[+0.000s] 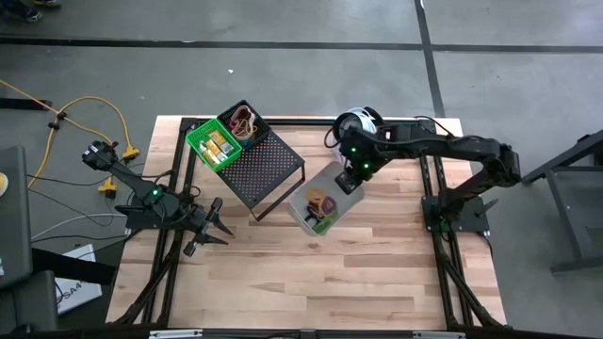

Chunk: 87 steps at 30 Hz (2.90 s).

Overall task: Pick & Place Office Desk Supplies
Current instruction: Put the white bin on the shelf

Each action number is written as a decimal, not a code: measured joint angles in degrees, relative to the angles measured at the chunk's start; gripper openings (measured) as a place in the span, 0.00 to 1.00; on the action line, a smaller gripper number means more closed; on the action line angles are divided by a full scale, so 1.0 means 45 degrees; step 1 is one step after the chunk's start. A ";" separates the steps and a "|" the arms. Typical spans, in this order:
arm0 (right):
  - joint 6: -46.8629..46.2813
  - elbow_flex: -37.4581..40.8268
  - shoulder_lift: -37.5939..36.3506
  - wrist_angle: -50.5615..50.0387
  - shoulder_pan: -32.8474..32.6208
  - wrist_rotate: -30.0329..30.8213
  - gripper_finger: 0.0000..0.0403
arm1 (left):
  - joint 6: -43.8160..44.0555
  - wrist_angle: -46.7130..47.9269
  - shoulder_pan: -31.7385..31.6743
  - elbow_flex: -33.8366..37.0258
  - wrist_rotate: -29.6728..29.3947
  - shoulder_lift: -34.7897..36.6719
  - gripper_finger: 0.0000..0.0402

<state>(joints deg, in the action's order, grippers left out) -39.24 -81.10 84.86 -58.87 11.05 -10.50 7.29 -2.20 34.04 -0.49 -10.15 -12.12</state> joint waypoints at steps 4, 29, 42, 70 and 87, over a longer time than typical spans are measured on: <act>0.0063 0.0000 0.0000 0.1074 0.0005 0.0086 0.01 | 0.0000 0.0000 0.0000 0.0000 0.0000 0.0002 0.32; 0.1671 0.0000 0.0000 0.0333 0.1000 0.0772 0.01 | 0.0000 0.0000 0.0000 0.0000 0.0039 0.0003 0.32; 0.1307 0.0000 0.0632 0.0462 0.0654 0.0677 0.01 | 0.0001 0.0000 -0.0002 0.0000 -0.0015 0.0002 0.32; 0.2131 -0.8311 0.6645 -0.2118 0.1071 0.0605 0.01 | 0.0000 -0.0044 0.0000 0.0000 0.0001 0.0000 0.32; 0.2715 -0.8767 0.6839 -0.1622 0.1573 0.0977 0.01 | 0.0000 -0.0044 -0.0005 0.0000 0.0044 0.0002 0.32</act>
<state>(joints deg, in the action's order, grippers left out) -27.03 -120.55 115.63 -66.17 18.13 -6.10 7.29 -2.39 34.02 -0.49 -9.96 -12.11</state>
